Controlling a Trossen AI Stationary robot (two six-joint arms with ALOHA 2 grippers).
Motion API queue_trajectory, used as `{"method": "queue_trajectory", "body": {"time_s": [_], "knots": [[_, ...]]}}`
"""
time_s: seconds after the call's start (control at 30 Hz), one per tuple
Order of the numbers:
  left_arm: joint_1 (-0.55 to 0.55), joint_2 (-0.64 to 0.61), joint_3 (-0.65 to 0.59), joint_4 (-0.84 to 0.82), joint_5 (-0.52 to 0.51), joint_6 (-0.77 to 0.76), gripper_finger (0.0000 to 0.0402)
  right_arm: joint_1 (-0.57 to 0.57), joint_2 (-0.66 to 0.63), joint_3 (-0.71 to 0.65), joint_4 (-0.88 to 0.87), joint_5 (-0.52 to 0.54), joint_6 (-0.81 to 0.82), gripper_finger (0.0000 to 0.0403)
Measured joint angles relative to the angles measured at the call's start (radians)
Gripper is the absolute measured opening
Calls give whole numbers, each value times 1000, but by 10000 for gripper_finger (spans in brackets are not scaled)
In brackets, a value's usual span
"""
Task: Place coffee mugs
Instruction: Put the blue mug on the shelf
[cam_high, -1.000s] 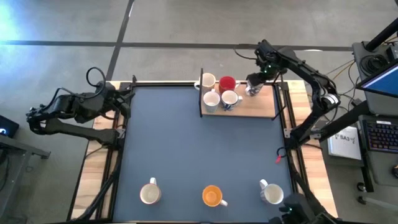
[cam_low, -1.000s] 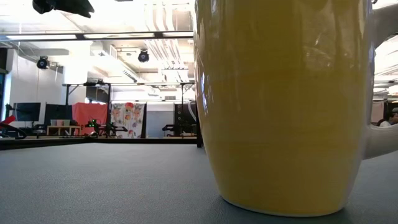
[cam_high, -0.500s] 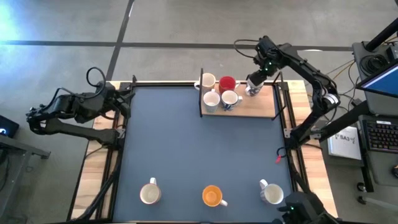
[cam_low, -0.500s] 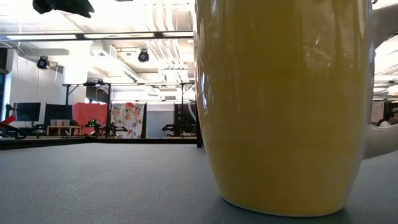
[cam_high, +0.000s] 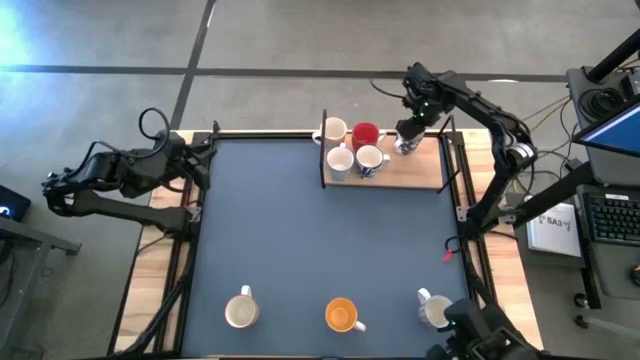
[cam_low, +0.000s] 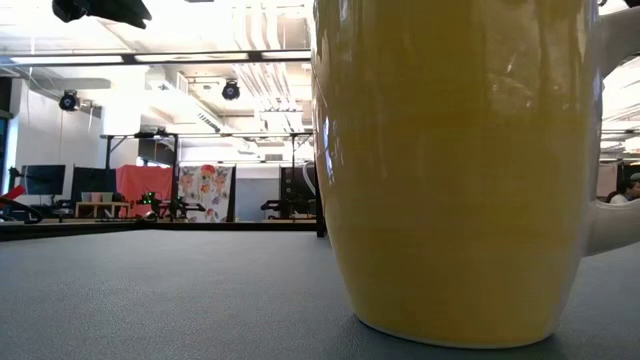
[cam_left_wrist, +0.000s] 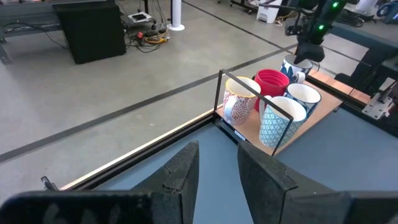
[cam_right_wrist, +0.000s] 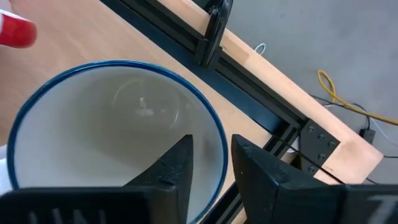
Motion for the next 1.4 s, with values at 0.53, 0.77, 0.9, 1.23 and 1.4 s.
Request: {"method": "queue_trajectory", "body": {"time_s": [0.53,0.77,0.9,1.23,1.4], "knots": [[0,0,0,-33,1,0,94,1,10,1,-5,-78,172,16],[0,0,0,-35,1,0,94,1,10,0,6,-104,279,15],[0,0,0,-42,1,0,94,3,11,0,27,-116,298,14],[0,0,0,-46,1,0,94,19,11,0,58,-120,331,13],[0,0,0,-52,1,0,94,26,11,0,59,-120,332,13]]}}
